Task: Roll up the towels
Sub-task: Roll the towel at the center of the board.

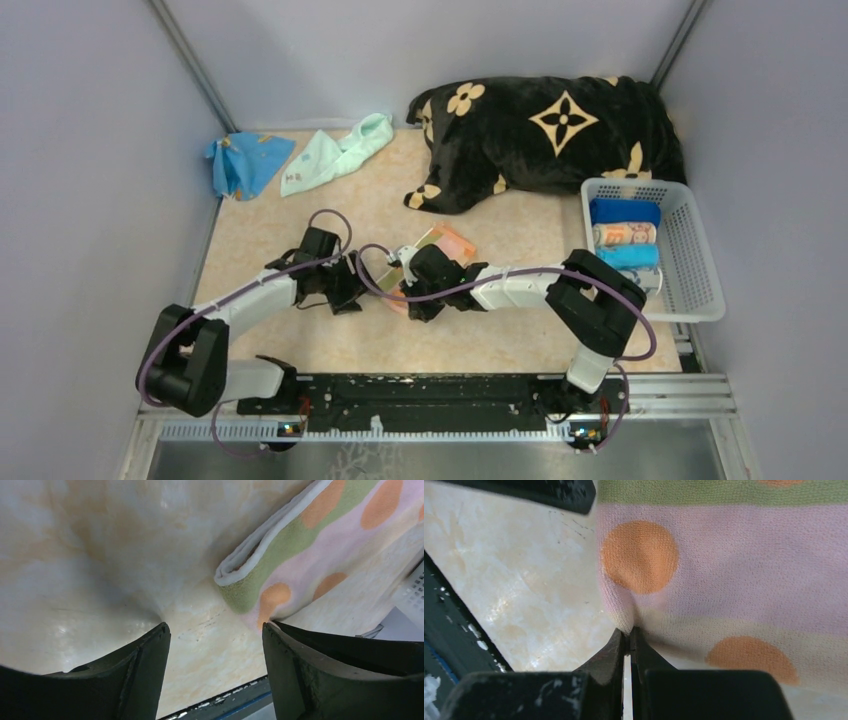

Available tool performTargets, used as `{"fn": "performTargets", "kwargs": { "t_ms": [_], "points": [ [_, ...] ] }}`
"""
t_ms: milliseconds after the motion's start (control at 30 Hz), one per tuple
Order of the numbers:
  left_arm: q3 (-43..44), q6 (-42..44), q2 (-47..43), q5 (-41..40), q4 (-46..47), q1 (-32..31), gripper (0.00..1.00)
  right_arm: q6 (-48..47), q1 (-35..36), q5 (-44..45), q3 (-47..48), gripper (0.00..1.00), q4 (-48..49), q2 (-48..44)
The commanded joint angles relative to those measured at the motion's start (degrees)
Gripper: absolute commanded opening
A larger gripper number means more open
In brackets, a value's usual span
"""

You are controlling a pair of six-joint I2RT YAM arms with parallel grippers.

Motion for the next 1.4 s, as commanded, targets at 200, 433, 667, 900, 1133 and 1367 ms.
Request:
{"fn": "performTargets", "kwargs": {
  "t_ms": [200, 433, 667, 900, 1133, 1367],
  "points": [
    [-2.4, -15.4, 0.1, -4.0, 5.5, -7.2, 0.69, 5.4, 0.7, -3.7, -2.6, 0.00, 5.1, -0.9],
    [-0.1, -17.8, 6.1, -7.5, 6.7, -10.5, 0.53, 5.7, 0.7, -3.3, -3.1, 0.00, 6.0, -1.5],
    [2.0, -16.7, 9.2, -14.7, 3.2, -11.0, 0.35, 5.8, 0.7, -4.3, -3.8, 0.00, 6.4, -1.9],
    [5.5, -14.7, 9.8, -21.7, -2.7, -10.9, 0.34, 6.2, 0.6, -4.7, -4.6, 0.00, 6.1, -4.5],
    [7.1, -12.7, 10.0, -21.4, -3.4, -10.9, 0.27, 9.2, 0.2, -6.9, -5.5, 0.00, 8.3, -5.4],
    [8.9, -10.1, 13.3, -20.8, -3.8, -10.9, 0.20, 15.4, -4.5, -16.1, -8.4, 0.00, 14.9, -3.9]
  ]
}}
